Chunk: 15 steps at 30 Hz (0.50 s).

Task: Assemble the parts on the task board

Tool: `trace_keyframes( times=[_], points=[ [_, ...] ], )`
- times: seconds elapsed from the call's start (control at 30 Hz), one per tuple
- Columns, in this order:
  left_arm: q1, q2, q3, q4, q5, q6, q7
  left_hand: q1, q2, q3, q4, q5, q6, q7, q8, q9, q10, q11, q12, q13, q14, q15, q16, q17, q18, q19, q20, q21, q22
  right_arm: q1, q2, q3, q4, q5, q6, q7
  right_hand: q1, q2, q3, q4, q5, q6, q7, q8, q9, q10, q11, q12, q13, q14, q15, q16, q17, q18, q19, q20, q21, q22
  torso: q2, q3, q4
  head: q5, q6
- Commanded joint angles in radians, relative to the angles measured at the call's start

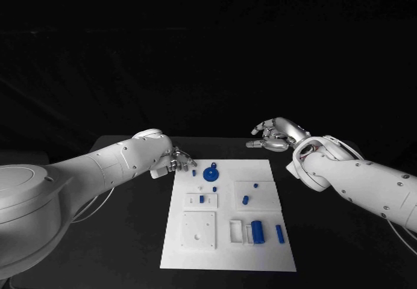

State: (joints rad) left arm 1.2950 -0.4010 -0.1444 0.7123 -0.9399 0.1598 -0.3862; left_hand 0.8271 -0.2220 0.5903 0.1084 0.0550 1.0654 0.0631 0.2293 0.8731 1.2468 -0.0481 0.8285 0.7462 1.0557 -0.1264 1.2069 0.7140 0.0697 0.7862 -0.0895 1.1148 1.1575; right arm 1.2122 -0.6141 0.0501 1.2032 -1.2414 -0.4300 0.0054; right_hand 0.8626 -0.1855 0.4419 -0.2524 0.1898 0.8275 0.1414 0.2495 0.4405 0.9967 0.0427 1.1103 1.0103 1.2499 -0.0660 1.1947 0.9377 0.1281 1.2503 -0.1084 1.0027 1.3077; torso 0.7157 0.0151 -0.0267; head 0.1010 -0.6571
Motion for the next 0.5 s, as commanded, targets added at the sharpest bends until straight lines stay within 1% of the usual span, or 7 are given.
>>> trace_keyframes(
  times=[0.03,0.23,0.33,0.37,0.5],
  points=[
    [-0.004,0.006,0.0,0.001,0.022,0.026,0.031,-0.001,0.012,-0.007,0.002,-0.006,-0.009,-0.001,0.0,0.0,-0.009,0.0,-0.006,0.001,-0.01,0.0,0.004,-0.002,-0.016,-0.005,-0.132,-0.001,-0.001,0.0,0.001,0.001,0.003,-0.002,0.008,0.006,-0.001,0.008,-0.004,0.004,0.003,-0.011,0.019,0.004,0.0,-0.002,0.003,0.0,-0.001,-0.005,0.0,-0.004,-0.001,0.134,-0.002,-0.004,-0.005,0.004,0.0,0.0006,0.0002,-0.001,-0.002],
    [-0.011,0.011,0.0,-0.009,0.036,0.028,0.03,0.0,0.019,-0.012,0.001,-0.006,-0.011,-0.001,0.001,0.0,-0.012,0.001,-0.006,0.002,-0.013,0.001,0.005,-0.002,-0.016,-0.008,-0.131,-0.001,-0.001,0.0,0.001,0.001,0.004,-0.002,0.008,0.006,0.0,0.008,-0.004,0.004,0.003,-0.012,0.019,0.004,0.0,-0.002,0.003,0.0,-0.002,-0.005,0.0,-0.004,-0.001,0.134,-0.002,-0.004,-0.005,0.004,0.0,0.0,-0.0009,-0.003,-0.004],
    [-0.013,0.012,0.0,-0.015,0.036,0.03,0.03,0.001,0.022,-0.015,0.0,-0.007,-0.014,0.0,0.001,-0.001,-0.013,0.002,-0.006,0.003,-0.014,0.001,0.005,-0.002,-0.016,-0.009,-0.13,-0.001,-0.001,0.0,0.001,0.001,0.004,-0.002,0.008,0.006,0.0,0.008,-0.004,0.004,0.003,-0.012,0.019,0.004,0.0,-0.002,0.003,0.0,-0.002,-0.005,0.0,-0.004,-0.001,0.134,-0.002,-0.004,-0.005,0.004,0.0,0.0006,-0.0006,-0.003,-0.006],
    [-0.014,0.013,0.0,-0.018,0.036,0.032,0.03,0.001,0.022,-0.016,-0.001,-0.006,-0.014,0.0,0.001,-0.001,-0.013,0.002,-0.006,0.003,-0.015,0.001,0.005,-0.002,-0.016,-0.01,-0.13,-0.001,-0.001,0.0,0.001,0.001,0.004,-0.002,0.008,0.006,0.0,0.008,-0.004,0.004,0.003,-0.012,0.019,0.004,0.0,-0.002,0.003,0.001,-0.002,-0.005,0.0,-0.004,-0.001,0.134,-0.002,-0.004,-0.005,0.004,0.0,0.0011,0.0001,-0.004,-0.007],
    [-0.017,0.014,0.0,-0.023,0.037,0.035,0.031,0.003,0.025,-0.018,-0.002,-0.006,-0.015,0.0,0.001,-0.001,-0.014,0.002,-0.006,0.003,-0.016,0.002,0.006,-0.003,-0.016,-0.011,-0.13,-0.001,-0.001,0.0,0.002,0.001,0.004,-0.002,0.008,0.006,0.0,0.008,-0.004,0.004,0.003,-0.012,0.019,0.004,0.0,-0.002,0.003,0.001,-0.002,-0.005,0.0,-0.004,-0.002,0.134,-0.002,-0.004,-0.005,0.004,-0.001,0.0006,0.002,-0.006,-0.009]
  ],
)
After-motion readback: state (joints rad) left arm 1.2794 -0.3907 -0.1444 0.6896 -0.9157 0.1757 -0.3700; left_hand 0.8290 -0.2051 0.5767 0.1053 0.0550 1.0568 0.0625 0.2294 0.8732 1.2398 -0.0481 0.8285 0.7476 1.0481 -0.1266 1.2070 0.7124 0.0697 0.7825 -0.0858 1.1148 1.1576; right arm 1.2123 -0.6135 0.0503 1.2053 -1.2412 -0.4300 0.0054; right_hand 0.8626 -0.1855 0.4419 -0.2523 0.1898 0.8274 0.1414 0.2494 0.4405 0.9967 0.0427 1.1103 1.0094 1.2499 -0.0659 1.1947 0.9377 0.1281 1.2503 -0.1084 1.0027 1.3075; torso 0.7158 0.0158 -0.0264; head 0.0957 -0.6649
